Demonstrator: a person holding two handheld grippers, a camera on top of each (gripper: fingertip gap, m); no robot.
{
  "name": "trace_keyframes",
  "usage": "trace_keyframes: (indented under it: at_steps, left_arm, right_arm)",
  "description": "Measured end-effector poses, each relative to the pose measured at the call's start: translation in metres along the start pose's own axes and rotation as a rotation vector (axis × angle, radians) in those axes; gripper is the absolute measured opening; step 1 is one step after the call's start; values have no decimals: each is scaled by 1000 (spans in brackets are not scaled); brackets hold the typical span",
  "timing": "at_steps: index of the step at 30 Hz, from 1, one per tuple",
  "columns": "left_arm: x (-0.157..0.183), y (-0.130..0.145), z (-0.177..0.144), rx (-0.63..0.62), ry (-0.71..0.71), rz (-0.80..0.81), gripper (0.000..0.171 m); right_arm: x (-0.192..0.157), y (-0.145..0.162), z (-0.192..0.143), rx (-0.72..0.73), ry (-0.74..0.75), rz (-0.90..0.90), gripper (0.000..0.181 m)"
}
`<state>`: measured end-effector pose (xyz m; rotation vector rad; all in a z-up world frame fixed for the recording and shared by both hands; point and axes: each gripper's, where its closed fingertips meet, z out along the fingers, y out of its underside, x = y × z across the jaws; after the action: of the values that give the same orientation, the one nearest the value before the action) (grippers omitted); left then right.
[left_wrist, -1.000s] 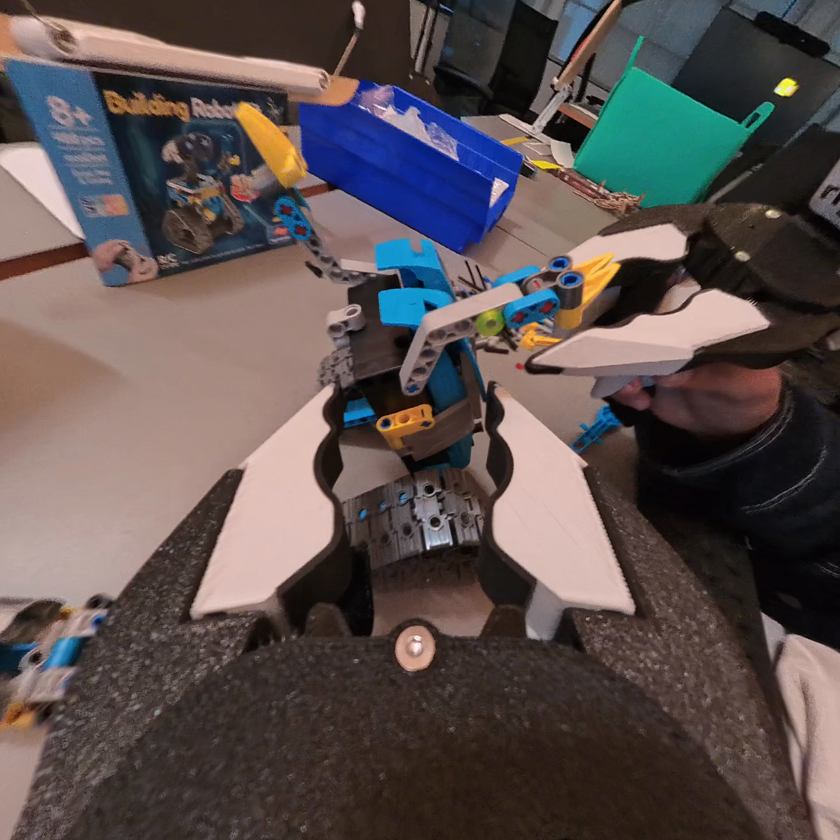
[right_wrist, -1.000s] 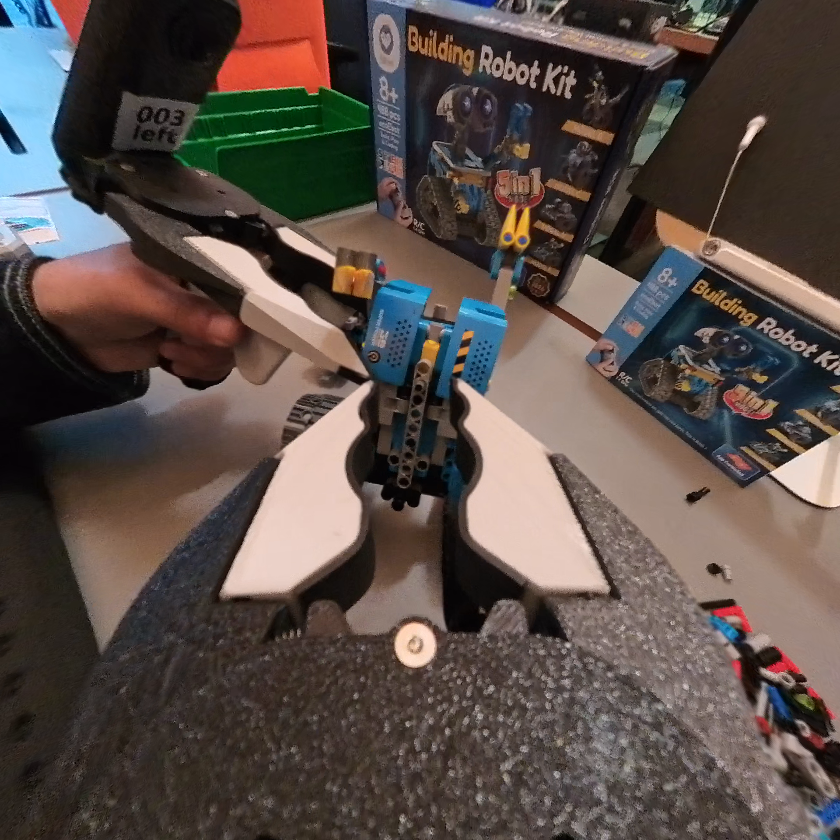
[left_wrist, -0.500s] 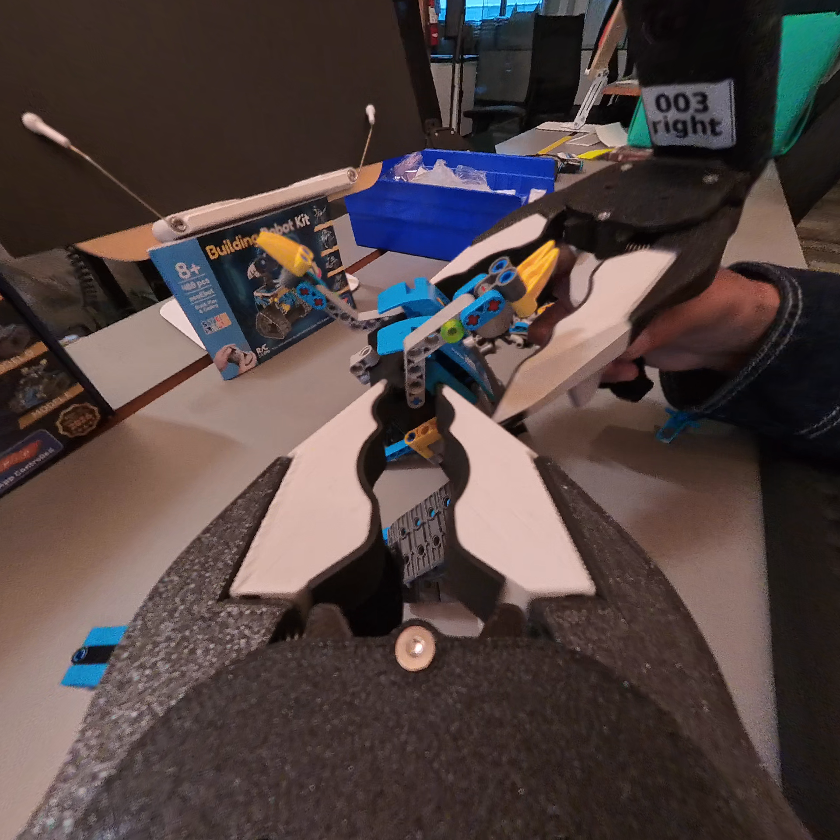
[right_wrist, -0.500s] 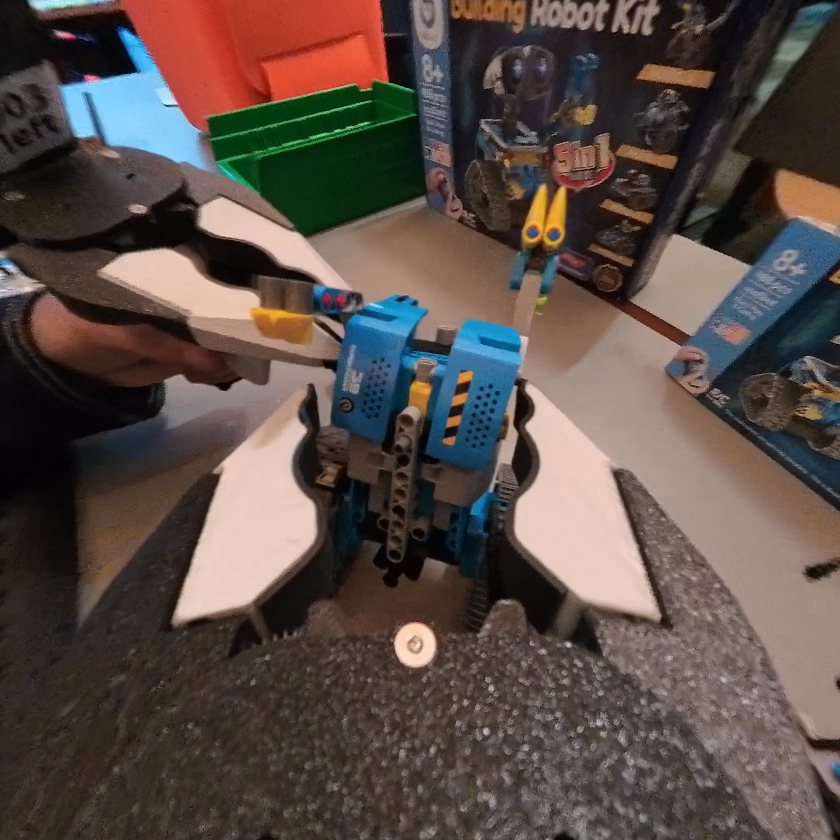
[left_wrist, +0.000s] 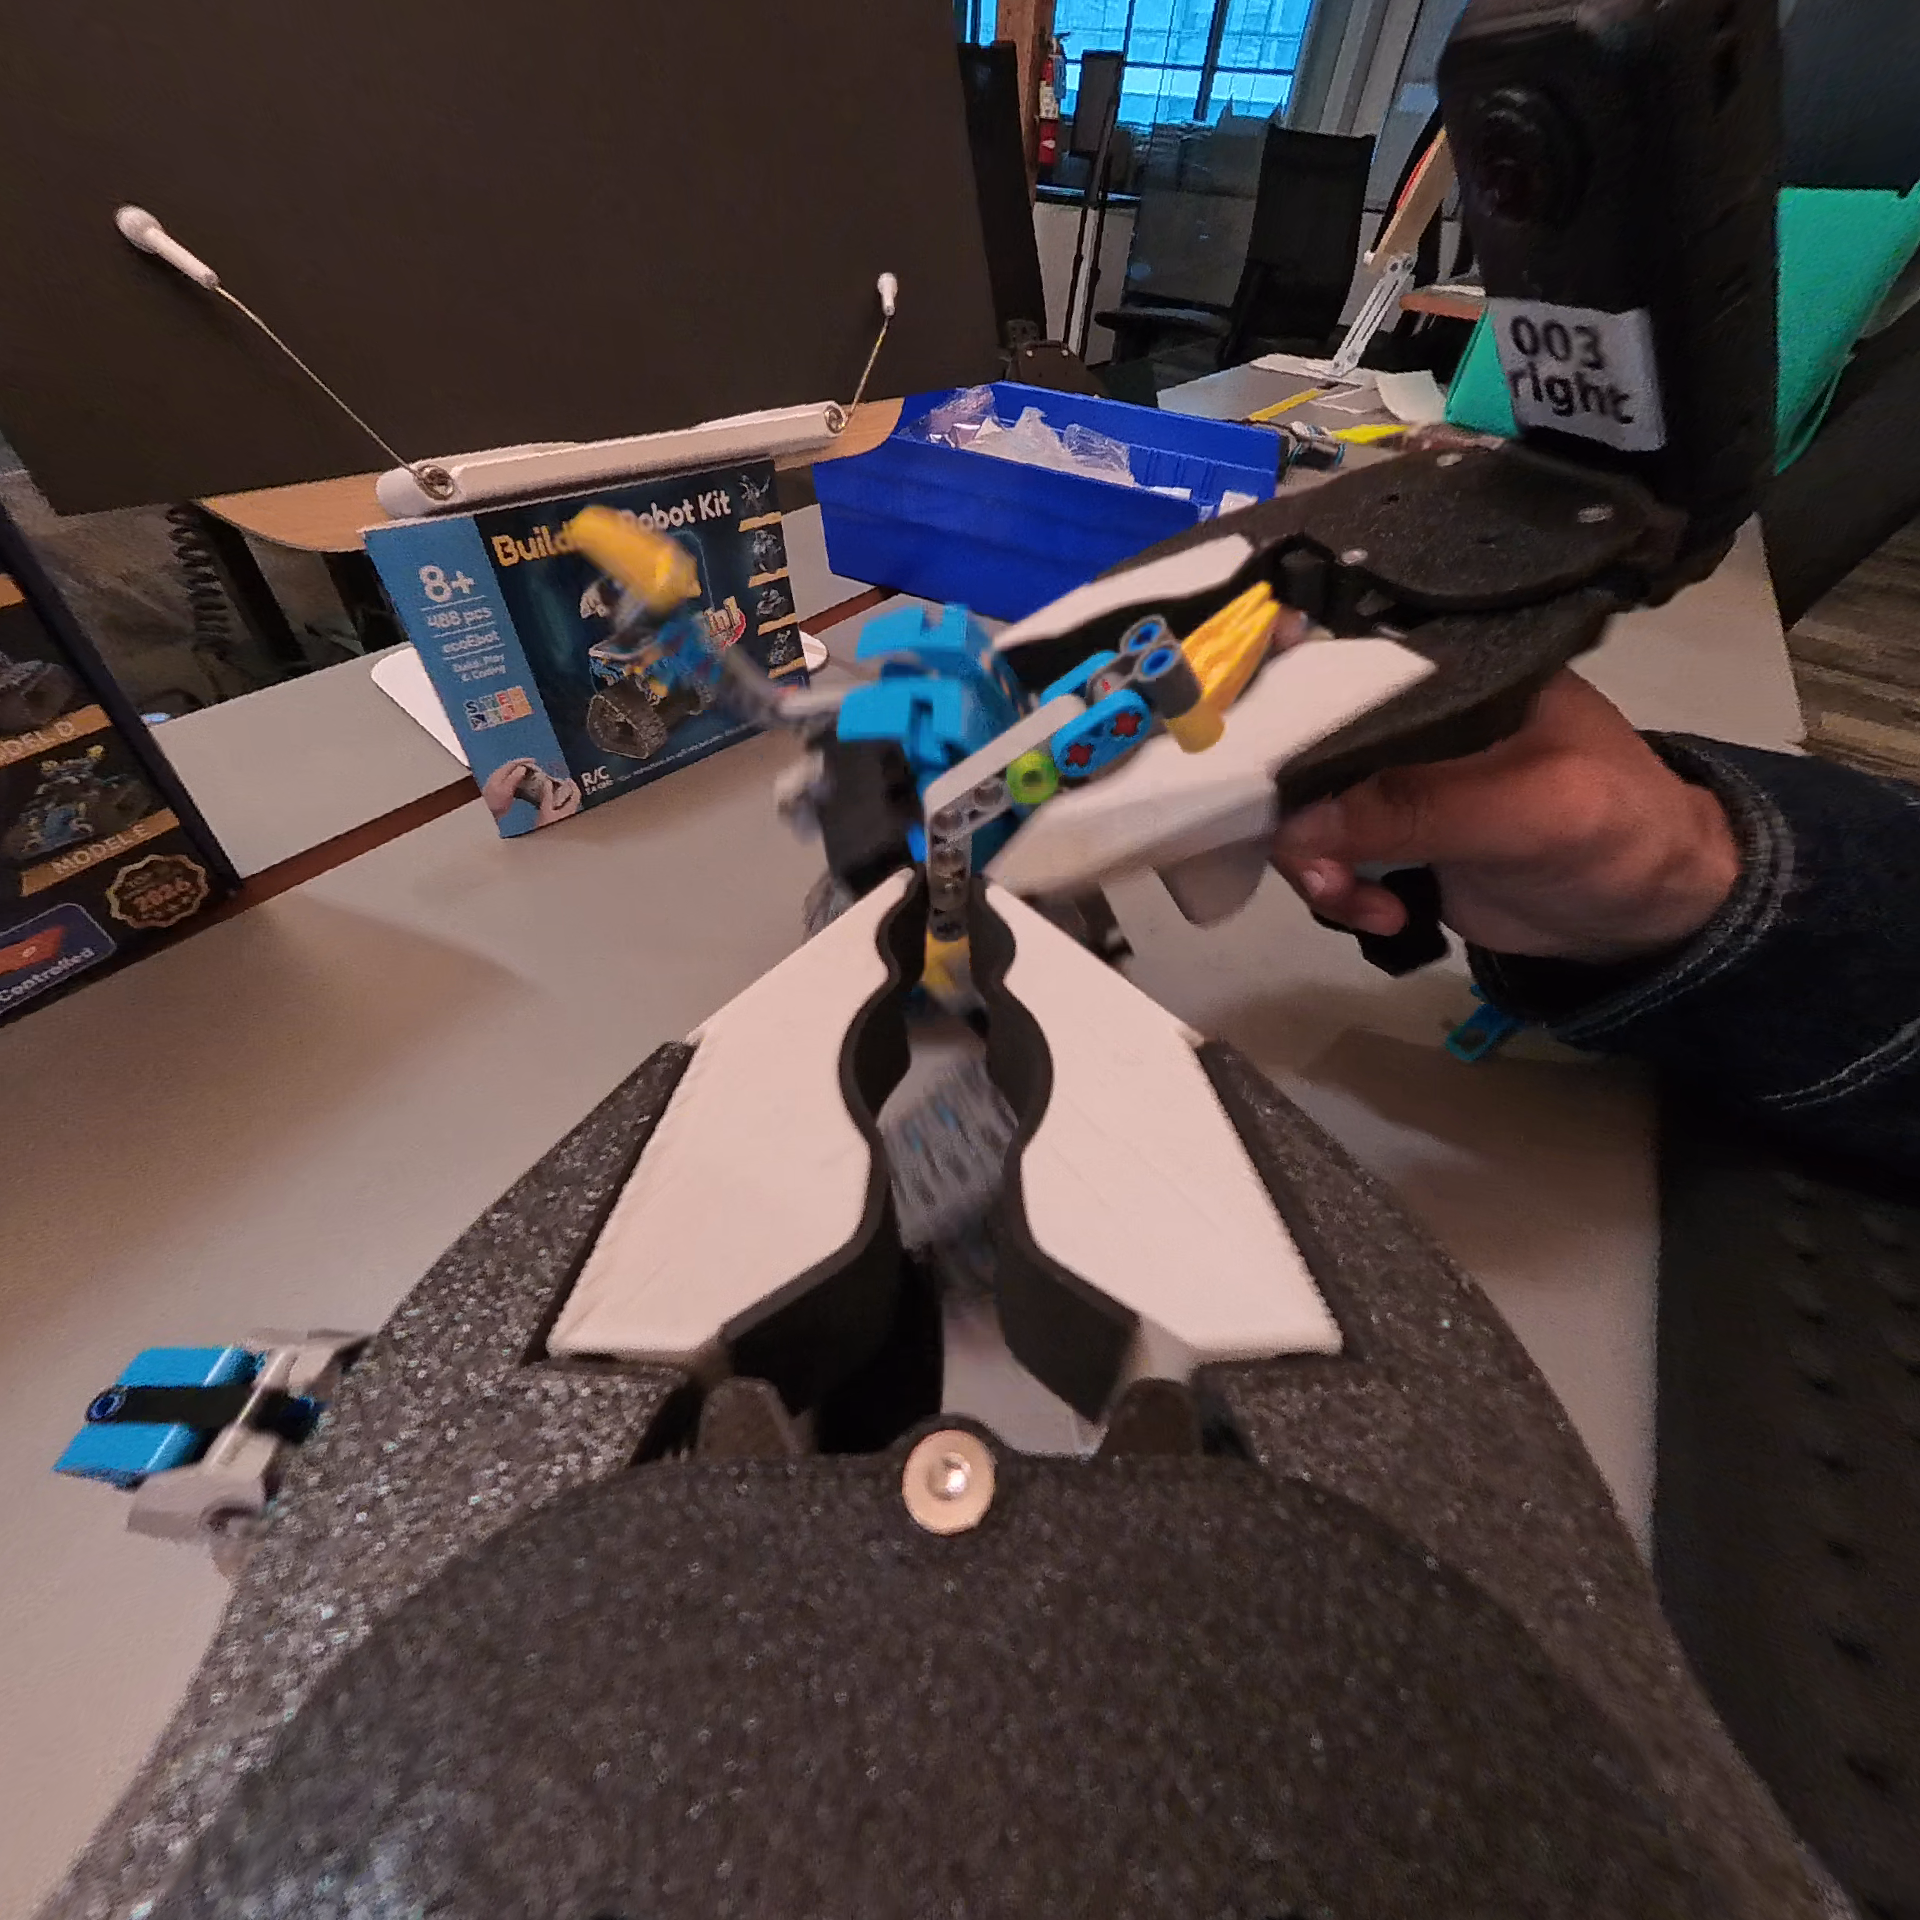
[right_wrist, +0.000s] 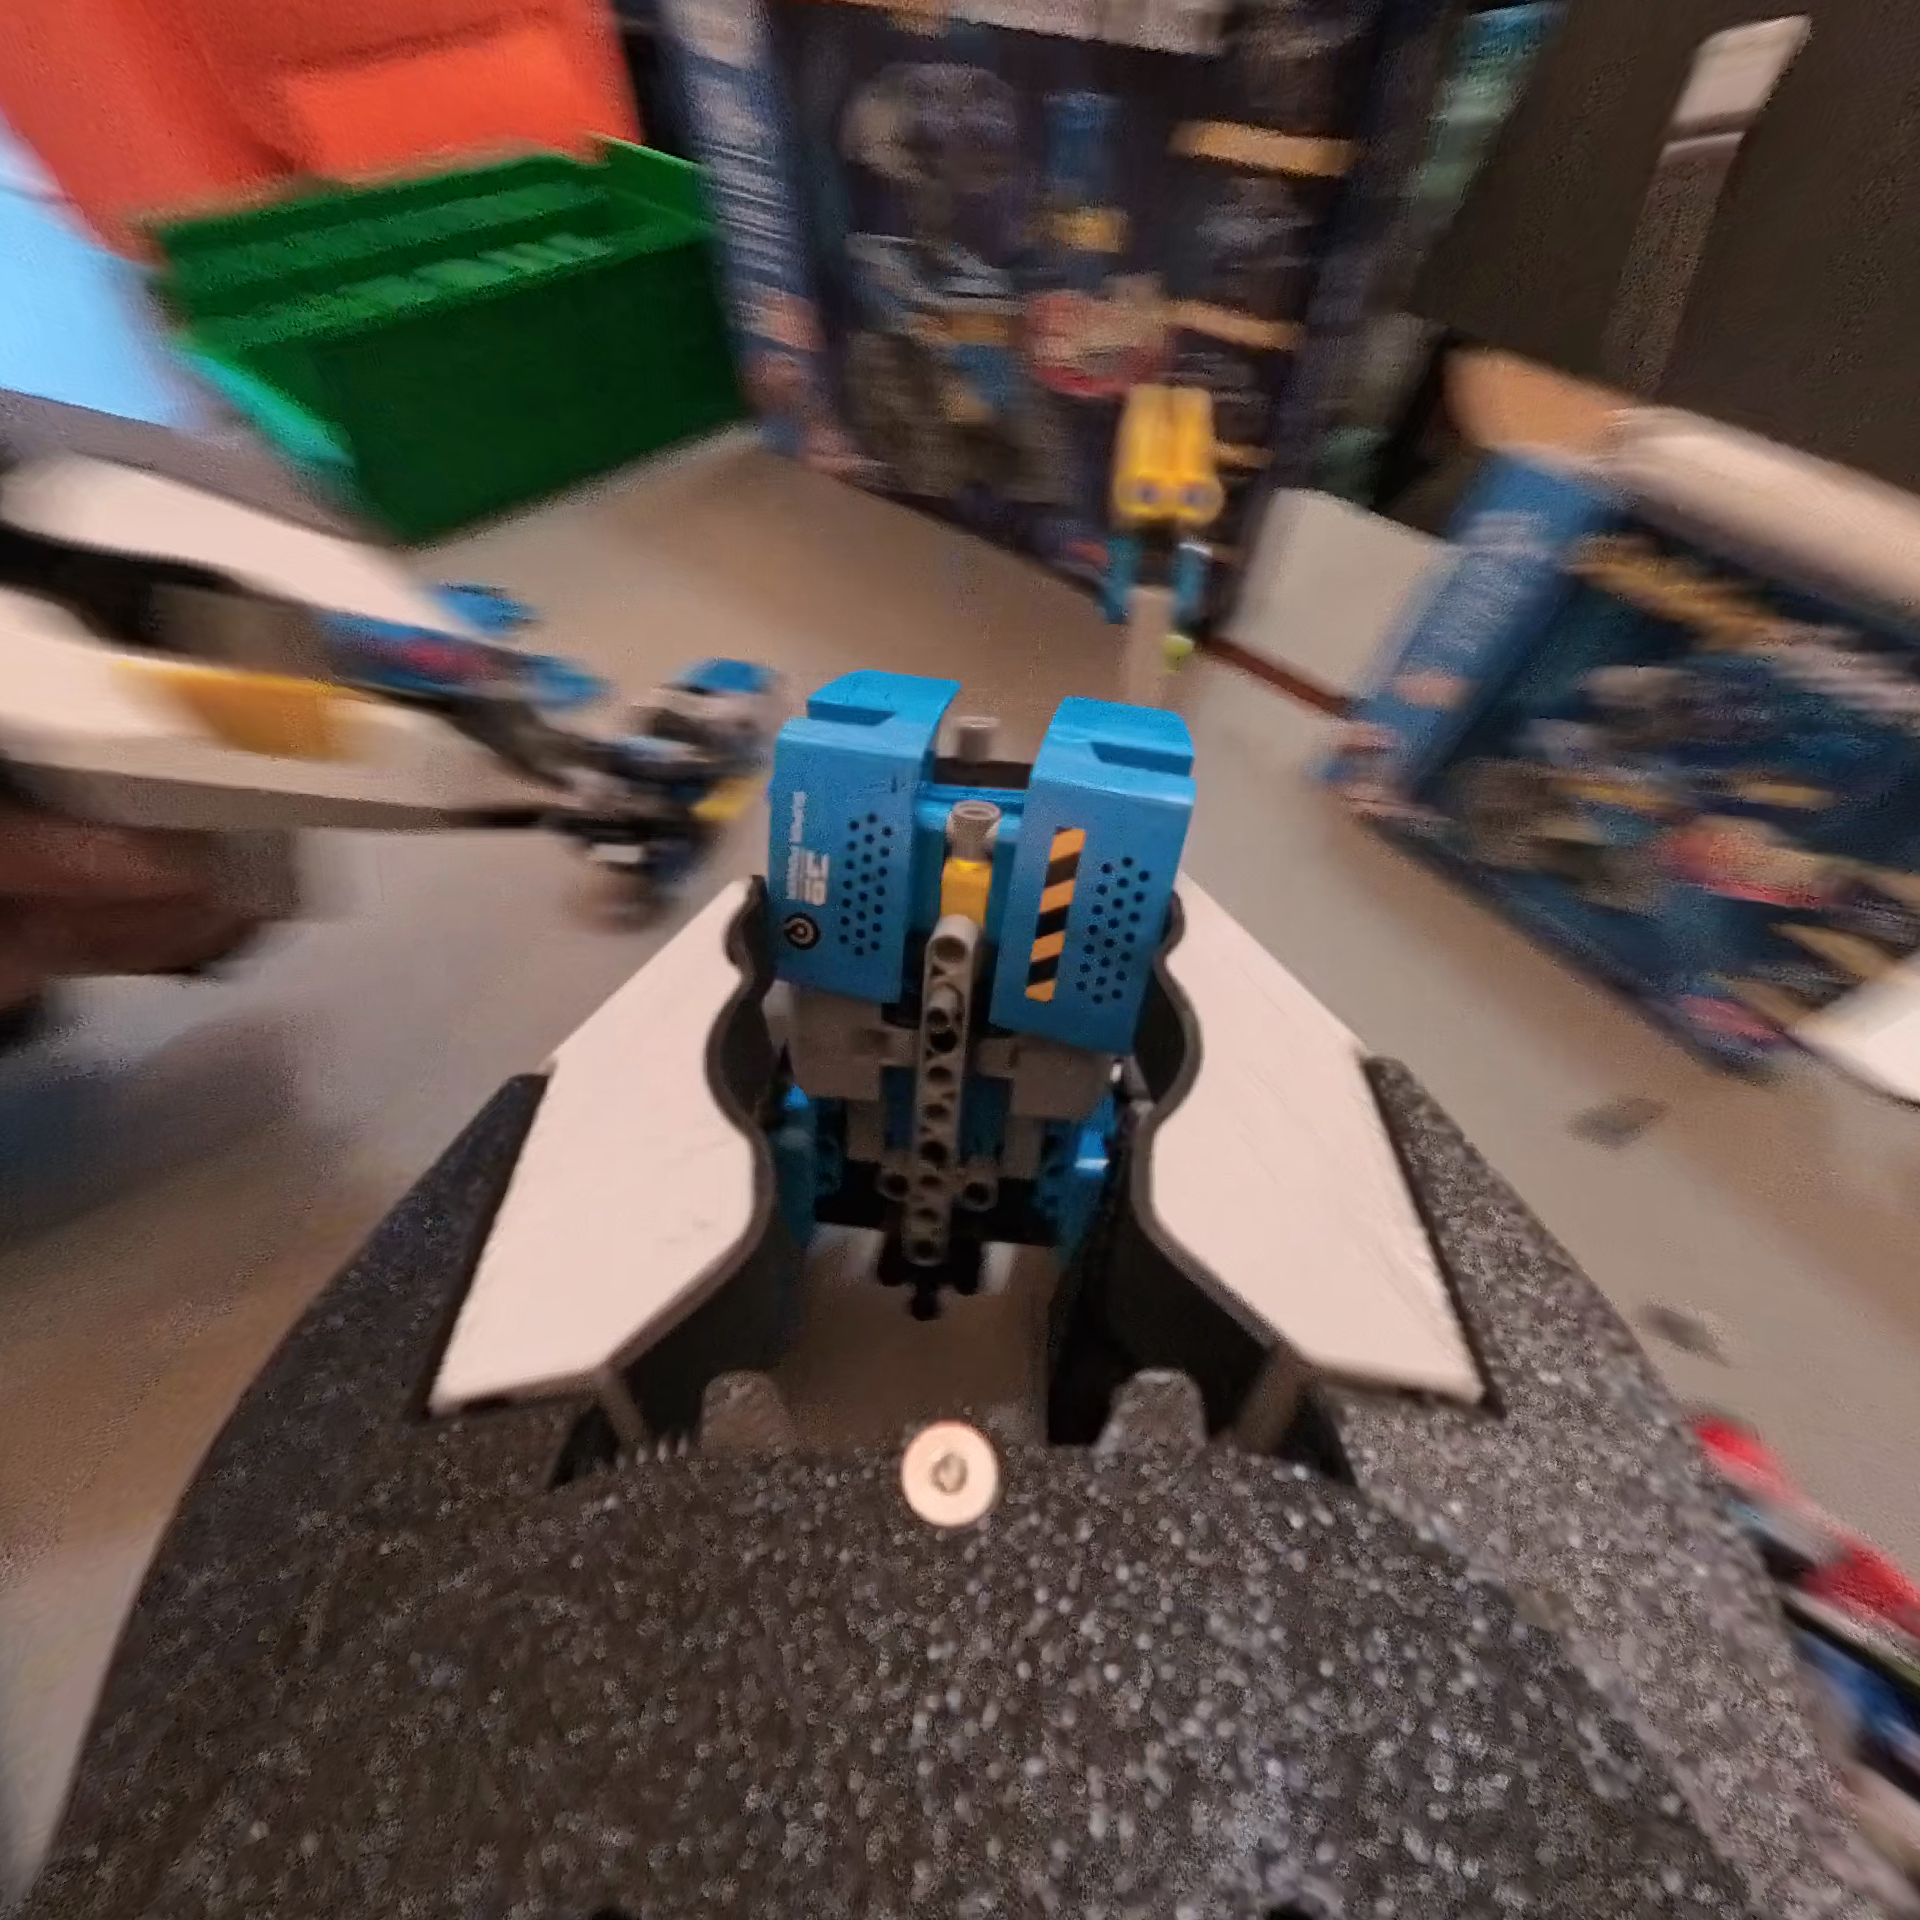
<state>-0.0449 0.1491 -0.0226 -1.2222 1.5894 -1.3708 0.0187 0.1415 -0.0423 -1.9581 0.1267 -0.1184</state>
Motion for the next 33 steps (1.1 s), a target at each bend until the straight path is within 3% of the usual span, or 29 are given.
trace_keyframes:
  at_steps: [1, 2, 4, 7, 9, 12, 16, 20, 23, 28, 33]
  left_arm:
    - [-4, 0, -8, 13, -18, -12, 5]
    - [-11, 2, -15, 20, -46, -26, 5]
    - [-14, 9, -19, 29, -31, -82, 5]
    - [0, 7, -9, 34, 83, -187, 5]
    - [5, 28, 3, -86, 86, -187, 6]
    - [-20, 68, 8, -259, -77, -232, 7]
    - [-53, 93, -4, -443, -317, 52, 7]
    - [-43, 122, 1, -619, -297, 276, 7]
    - [-36, 126, 5, -630, -277, 329, 8]
    - [-31, 124, 6, -583, -207, 198, 21]
    - [-29, 103, -2, -456, -133, 43, 28]
  right_arm:
    - [32, 4, -6, -12, 120, -7, 68]
    - [48, 5, -13, 1, 94, 81, 68]
    - [56, 7, -21, 54, -12, 259, 68]
    - [49, 7, -19, 9, 23, 178, 69]
    - [40, 7, -16, -3, -8, 148, 70]
    - [29, 8, -16, -7, -74, 153, 70]
    - [21, 6, -18, 23, -77, 56, 71]
    - [20, 7, -19, 16, -55, -31, 71]
    - [18, 9, -23, 3, -92, -24, 71]
    - [6, 11, -28, -33, -174, 58, 70]
    - [7, 9, -28, 9, -148, 223, 69]
